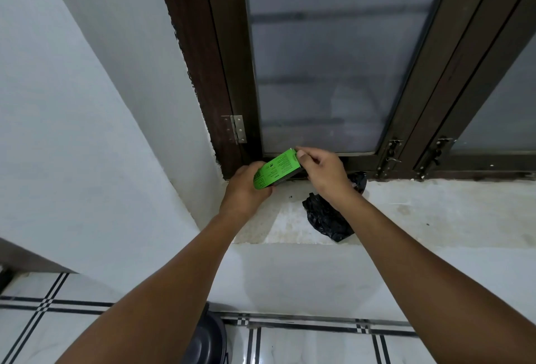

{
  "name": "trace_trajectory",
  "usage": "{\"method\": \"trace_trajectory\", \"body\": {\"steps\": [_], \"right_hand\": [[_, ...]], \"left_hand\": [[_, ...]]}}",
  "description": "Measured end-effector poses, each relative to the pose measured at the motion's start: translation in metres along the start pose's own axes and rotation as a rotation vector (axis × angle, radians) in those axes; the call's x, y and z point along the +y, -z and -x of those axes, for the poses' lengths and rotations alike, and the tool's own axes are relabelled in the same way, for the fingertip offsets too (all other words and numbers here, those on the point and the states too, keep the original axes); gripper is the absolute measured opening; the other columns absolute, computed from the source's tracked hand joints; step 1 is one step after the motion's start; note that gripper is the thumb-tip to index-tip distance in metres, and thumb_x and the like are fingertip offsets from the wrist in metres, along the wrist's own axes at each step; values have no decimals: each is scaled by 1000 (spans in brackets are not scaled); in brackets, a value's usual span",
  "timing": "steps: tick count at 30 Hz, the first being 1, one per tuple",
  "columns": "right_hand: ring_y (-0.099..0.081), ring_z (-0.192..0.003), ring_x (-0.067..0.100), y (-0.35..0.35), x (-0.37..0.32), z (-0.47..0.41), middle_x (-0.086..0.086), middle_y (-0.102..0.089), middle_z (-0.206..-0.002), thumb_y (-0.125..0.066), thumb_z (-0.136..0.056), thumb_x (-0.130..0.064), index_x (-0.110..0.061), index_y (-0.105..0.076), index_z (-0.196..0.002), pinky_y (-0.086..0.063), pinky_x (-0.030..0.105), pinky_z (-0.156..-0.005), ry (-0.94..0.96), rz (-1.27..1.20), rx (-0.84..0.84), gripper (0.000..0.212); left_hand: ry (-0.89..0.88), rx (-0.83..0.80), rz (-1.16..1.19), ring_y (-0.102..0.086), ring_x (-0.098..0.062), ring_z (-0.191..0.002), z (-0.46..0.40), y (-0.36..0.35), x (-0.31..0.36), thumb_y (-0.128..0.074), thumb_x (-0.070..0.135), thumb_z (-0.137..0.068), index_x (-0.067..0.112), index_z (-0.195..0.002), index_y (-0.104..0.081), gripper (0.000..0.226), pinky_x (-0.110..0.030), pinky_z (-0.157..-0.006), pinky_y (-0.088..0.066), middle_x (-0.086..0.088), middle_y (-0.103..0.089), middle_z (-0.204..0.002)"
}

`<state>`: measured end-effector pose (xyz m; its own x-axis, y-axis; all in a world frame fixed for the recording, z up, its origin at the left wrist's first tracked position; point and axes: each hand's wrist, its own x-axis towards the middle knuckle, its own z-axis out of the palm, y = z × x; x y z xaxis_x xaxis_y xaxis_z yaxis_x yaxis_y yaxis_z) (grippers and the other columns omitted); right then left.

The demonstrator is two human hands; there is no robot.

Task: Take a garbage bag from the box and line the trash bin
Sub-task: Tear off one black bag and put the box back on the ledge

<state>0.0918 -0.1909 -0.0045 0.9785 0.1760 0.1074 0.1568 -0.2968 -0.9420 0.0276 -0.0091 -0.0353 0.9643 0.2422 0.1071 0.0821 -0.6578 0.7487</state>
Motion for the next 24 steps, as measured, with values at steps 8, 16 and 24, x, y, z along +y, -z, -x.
{"method": "trace_trajectory", "body": {"steps": [8,16,24], "right_hand": [[-66,-83,20,-4,-4,8,4,-72,-87,-66,-97,-32,-8,-73,-94,-51,33,-75,82,152,126,25],[-45,-55,13,-15,4,18,-3,-48,-58,-55,-102,-35,-11,-60,-67,-32,30,-55,7,297,-56,43],[-63,-101,24,-8,9,23,7,-70,-103,-61,-93,-15,-9,-74,-109,-52,38,-89,197,442,94,21]], "left_hand": [[20,-15,-84,-57,-22,-125,3,-1,0,-78,25,-89,29,-152,-53,69,-33,-100,-50,-3,-58,-139],[30,-88,-321,-42,-26,-140,5,0,-7,-69,33,-93,25,-161,-40,75,-42,-108,-49,-5,-50,-152],[18,-204,-506,-25,-34,-152,1,-4,-10,-65,25,-98,28,-166,-28,78,-48,-115,-45,-10,-22,-170]]}}
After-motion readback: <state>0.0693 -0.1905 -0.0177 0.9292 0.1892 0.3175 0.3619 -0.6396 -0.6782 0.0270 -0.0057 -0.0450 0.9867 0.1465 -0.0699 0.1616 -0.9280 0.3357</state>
